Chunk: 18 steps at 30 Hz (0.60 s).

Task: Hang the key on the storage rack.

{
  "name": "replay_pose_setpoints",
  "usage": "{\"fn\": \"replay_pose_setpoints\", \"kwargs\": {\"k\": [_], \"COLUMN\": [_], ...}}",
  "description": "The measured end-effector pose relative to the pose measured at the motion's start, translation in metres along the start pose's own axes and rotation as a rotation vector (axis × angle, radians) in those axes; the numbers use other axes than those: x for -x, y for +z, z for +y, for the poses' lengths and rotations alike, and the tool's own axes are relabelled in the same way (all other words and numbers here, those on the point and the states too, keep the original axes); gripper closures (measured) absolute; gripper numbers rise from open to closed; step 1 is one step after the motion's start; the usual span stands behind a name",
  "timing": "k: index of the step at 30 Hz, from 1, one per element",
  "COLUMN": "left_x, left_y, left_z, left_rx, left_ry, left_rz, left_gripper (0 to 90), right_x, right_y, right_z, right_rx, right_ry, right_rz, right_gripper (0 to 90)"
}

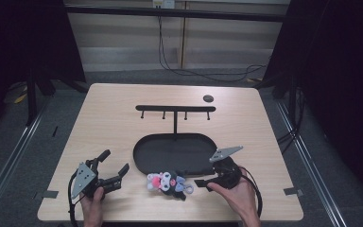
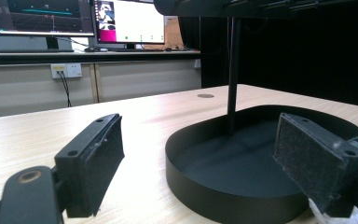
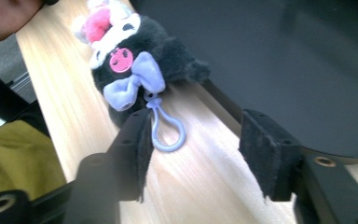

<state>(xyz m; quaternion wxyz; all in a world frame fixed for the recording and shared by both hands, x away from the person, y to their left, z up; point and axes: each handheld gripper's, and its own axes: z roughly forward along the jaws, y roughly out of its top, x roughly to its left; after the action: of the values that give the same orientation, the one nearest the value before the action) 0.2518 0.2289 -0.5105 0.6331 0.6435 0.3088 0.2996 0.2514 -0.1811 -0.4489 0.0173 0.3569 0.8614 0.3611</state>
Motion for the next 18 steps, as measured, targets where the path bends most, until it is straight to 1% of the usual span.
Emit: {"fn": "replay_pose_setpoints", "kwargs": {"k": [1, 3, 4, 5, 8, 9, 10, 11, 12, 13, 14, 16, 18], "left_x": [0.0, 0.0, 0.0, 0.0, 0.0, 0.0, 0.0, 0.0, 0.0, 0.0, 0.0, 0.0, 0.0], "left_y": [0.0, 0.0, 0.0, 0.0, 0.0, 0.0, 0.0, 0.0, 0.0, 0.0, 0.0, 0.0, 0.0], "left_z": [0.0, 0.0, 0.0, 0.0, 0.0, 0.0, 0.0, 0.0, 0.0, 0.0, 0.0, 0.0, 0.0], "left_rx": [0.0, 0.0, 0.001, 0.001, 0.001, 0.001, 0.002, 0.002, 0.002, 0.001, 0.001, 0.002, 0.001], "left_ry": [0.0, 0.0, 0.001, 0.001, 0.0, 0.001, 0.001, 0.001, 0.0, 0.001, 0.002, -0.001, -0.001], "left_rz": [0.0, 0.0, -0.001, 0.0, -0.002, -0.002, -0.002, -0.002, -0.002, -0.003, -0.003, -0.007, -0.006], "left_gripper": [15.4, 15.4, 15.4, 15.4, 15.4, 15.4, 15.4, 15.4, 15.4, 15.4, 15.4, 15.4, 15.4], "right_x": [0.0, -0.002, -0.003, -0.003, -0.006, -0.007, -0.007, -0.006, -0.007, -0.007, -0.007, -0.007, -0.006], "right_y": [0.0, 0.001, 0.002, 0.002, 0.006, 0.007, 0.008, 0.009, 0.011, 0.012, 0.014, 0.018, 0.022], "right_z": [0.001, 0.004, 0.005, 0.007, 0.013, 0.015, 0.017, 0.018, 0.02, 0.022, 0.023, 0.026, 0.028], "right_rx": [-0.01, -0.036, -0.043, -0.055, -0.09, -0.111, -0.128, -0.146, -0.166, -0.184, -0.208, -0.25, -0.283], "right_ry": [0.002, 0.0, -0.002, -0.014, -0.032, -0.041, -0.043, -0.055, -0.057, -0.059, -0.061, -0.069, -0.072], "right_rz": [0.008, -0.012, -0.006, -0.004, 0.006, 0.015, 0.035, 0.058, 0.063, 0.052, 0.051, 0.046, 0.069], "right_gripper": [41.1, 35.3, 36.6, 38.0, 37.4, 41.7, 45.8, 45.9, 47.0, 50.6, 53.3, 53.5, 54.9]}}
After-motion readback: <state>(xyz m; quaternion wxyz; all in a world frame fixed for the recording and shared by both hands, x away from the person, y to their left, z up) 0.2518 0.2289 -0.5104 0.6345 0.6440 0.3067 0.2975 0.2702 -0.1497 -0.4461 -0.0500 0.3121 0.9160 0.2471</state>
